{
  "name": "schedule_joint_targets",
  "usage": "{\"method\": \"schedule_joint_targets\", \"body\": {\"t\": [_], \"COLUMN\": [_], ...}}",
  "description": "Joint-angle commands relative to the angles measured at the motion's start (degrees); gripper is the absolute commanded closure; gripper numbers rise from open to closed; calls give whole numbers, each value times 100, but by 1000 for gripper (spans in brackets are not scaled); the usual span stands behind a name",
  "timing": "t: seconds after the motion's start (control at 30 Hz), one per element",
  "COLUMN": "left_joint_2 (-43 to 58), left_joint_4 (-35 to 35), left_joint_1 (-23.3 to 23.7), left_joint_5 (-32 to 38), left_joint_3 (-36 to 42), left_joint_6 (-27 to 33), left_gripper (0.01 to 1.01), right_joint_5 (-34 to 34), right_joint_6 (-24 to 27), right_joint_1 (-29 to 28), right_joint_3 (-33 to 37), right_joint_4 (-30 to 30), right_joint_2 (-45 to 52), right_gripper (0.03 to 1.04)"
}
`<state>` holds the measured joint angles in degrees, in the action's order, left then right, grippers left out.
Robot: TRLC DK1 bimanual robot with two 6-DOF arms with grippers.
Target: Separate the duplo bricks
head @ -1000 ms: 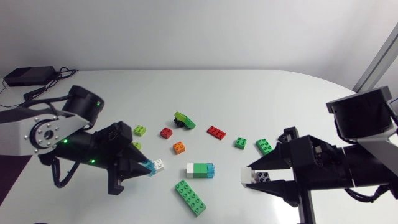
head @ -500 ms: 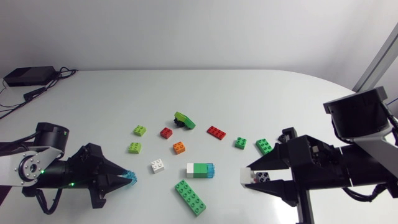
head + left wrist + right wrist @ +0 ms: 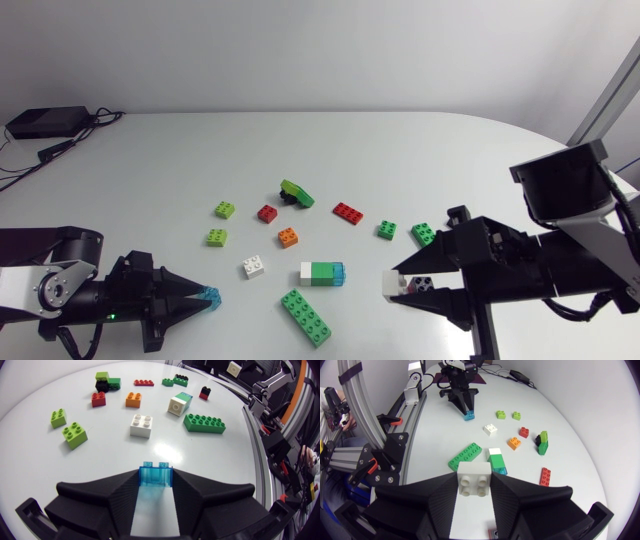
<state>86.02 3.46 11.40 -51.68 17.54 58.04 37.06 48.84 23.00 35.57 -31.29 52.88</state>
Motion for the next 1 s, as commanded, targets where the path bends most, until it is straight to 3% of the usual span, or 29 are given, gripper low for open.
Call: {"method": "schedule_joint_targets", "body": {"t": [0.0,0.37,0.77,0.97], "left_joint_2": [117,38,-235,-1184], "left_joint_4": [-21,-48,286,1473], "left_joint_1": [-103,-182,82,-32], "left_joint_5": [88,413,431,554], "left_joint_3": [-251,-392,-242,364], "left_joint_6": [234,682,867,920], "left_gripper": [739,644,343,226], "right_joint_5": [38,47,47,30], "right_joint_6": [47,29,-76,-129], "right_joint_1": [37,46,73,160], "right_joint_3": [99,108,64,117], "right_joint_4": [44,97,88,79], "right_joint_2": [91,143,47,38], "right_gripper": [780,780,780,780]}}
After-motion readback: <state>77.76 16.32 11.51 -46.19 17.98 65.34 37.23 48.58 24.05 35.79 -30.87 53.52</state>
